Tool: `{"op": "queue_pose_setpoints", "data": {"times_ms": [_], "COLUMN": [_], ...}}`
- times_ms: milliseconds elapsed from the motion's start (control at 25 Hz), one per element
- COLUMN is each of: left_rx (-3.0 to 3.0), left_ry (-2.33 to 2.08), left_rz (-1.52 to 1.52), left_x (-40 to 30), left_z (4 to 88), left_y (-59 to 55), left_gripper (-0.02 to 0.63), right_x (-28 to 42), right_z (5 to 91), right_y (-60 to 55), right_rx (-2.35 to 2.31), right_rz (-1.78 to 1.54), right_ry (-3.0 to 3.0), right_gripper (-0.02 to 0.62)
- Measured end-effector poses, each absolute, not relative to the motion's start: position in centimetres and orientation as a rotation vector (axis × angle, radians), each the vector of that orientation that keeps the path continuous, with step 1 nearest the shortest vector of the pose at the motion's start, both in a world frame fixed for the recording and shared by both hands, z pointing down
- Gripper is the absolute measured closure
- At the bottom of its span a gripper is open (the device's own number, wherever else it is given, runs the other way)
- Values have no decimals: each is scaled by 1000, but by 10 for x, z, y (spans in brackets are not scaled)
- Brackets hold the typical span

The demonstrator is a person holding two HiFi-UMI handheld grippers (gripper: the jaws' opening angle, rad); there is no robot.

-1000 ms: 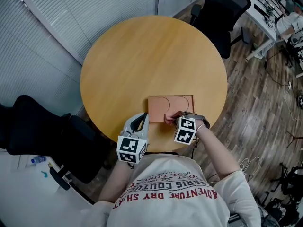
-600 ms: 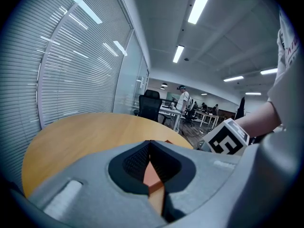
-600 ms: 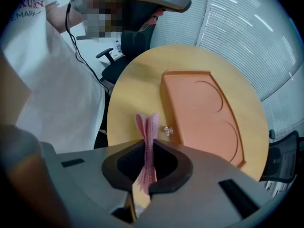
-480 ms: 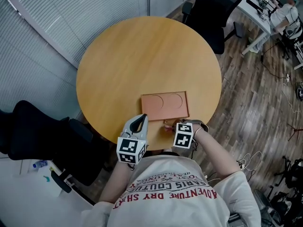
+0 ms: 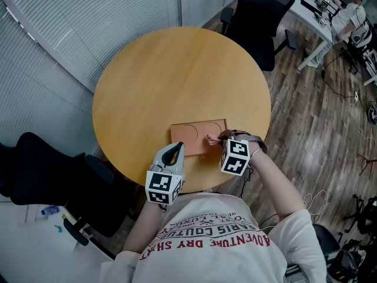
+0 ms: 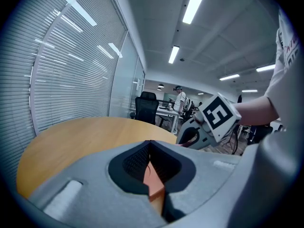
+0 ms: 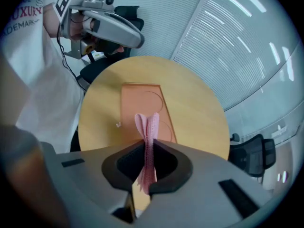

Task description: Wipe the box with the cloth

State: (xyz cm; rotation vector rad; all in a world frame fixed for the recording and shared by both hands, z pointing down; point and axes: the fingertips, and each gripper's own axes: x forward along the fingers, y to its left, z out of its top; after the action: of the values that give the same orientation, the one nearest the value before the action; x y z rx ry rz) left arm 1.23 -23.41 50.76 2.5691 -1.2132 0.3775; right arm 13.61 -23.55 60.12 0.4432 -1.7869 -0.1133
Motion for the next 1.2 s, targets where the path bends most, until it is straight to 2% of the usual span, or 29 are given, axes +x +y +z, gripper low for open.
{"op": "queue_pose_setpoints", "data": {"times_ms": [400, 720, 1200], "left_rx": [2556, 2517, 2521], "left_ry": [-1256, -1269, -1237], "left_rz": [418, 449, 455], "left_x": [5, -6, -1], "left_z": [505, 519, 527], "left_y": [-244, -249, -252], "left_gripper": [597, 597, 597], "right_x": [151, 151, 150], "right_z": [626, 660, 663], "right_y": [-295, -294, -273], "right_rx": [535, 487, 466], "right_rz": [-303, -212, -121], "right_ry": [-1681, -1699, -1748], "right_gripper": [563, 563, 563]}}
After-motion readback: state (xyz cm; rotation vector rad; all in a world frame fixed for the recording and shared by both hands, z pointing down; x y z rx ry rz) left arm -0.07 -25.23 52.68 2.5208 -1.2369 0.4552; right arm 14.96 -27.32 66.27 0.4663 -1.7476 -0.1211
